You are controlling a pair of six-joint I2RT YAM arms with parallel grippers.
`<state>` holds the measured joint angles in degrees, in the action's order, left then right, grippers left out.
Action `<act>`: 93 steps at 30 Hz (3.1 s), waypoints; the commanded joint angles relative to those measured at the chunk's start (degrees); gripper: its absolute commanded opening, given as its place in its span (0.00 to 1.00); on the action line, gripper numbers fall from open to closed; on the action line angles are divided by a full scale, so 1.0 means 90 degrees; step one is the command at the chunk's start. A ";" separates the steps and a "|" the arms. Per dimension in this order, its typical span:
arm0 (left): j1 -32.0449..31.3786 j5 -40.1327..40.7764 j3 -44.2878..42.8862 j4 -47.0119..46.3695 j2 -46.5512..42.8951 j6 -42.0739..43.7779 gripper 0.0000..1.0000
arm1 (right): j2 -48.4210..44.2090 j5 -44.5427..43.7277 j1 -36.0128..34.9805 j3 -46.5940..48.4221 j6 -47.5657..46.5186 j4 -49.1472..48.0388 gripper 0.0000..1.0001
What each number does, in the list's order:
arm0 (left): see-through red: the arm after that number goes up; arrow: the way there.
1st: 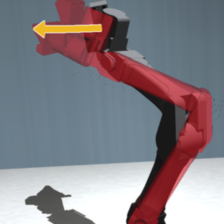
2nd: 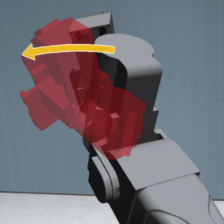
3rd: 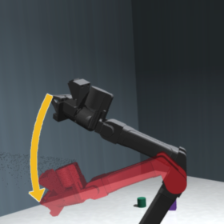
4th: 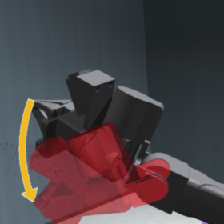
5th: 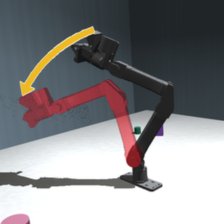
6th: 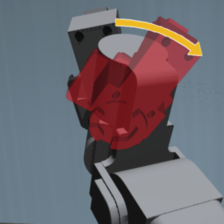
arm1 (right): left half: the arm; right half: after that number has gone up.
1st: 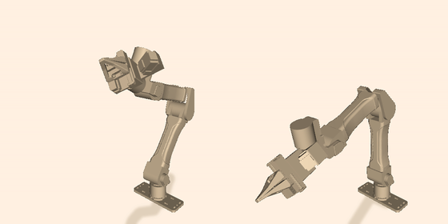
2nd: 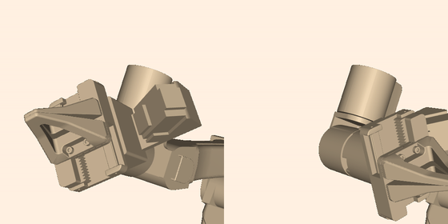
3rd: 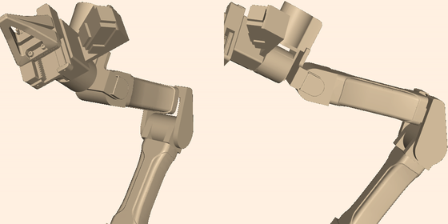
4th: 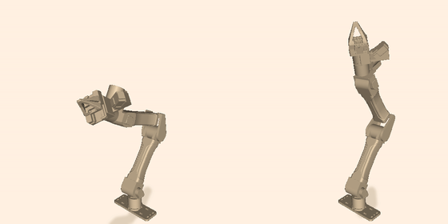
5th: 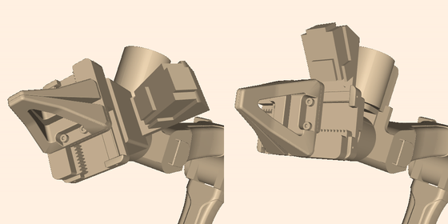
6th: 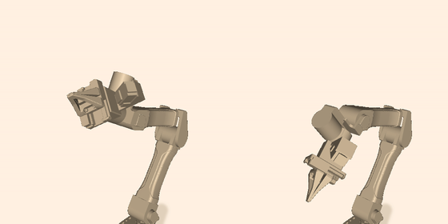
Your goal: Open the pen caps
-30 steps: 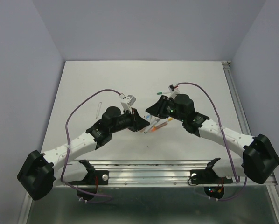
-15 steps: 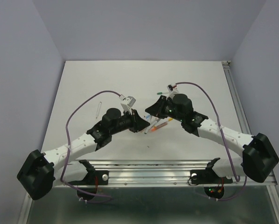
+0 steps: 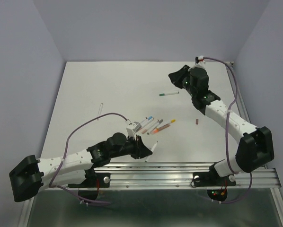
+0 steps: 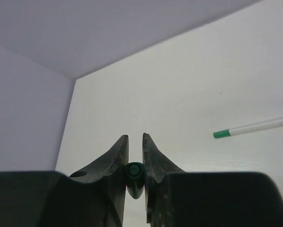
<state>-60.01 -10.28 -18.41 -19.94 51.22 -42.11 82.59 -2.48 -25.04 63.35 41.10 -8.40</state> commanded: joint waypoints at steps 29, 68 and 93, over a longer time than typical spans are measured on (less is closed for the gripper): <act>0.2877 0.3486 -0.4007 0.3748 0.3076 0.0753 0.00 | -0.0897 -0.2058 0.0242 -0.2264 -0.0484 0.2711 0.01; 0.4509 0.3848 -0.4673 0.3701 0.5109 0.2178 0.10 | 0.0268 -0.2185 0.0702 -0.2088 -0.0602 0.3170 0.48; 0.4529 0.3907 -0.4809 0.3349 0.5296 0.2911 0.61 | -0.2310 -0.1375 0.0702 -0.2332 -0.1315 0.3004 0.92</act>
<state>-19.57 24.05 -59.64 10.11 100.55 -16.40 63.92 -13.41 -19.09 43.22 30.15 18.06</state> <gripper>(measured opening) 0.541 0.919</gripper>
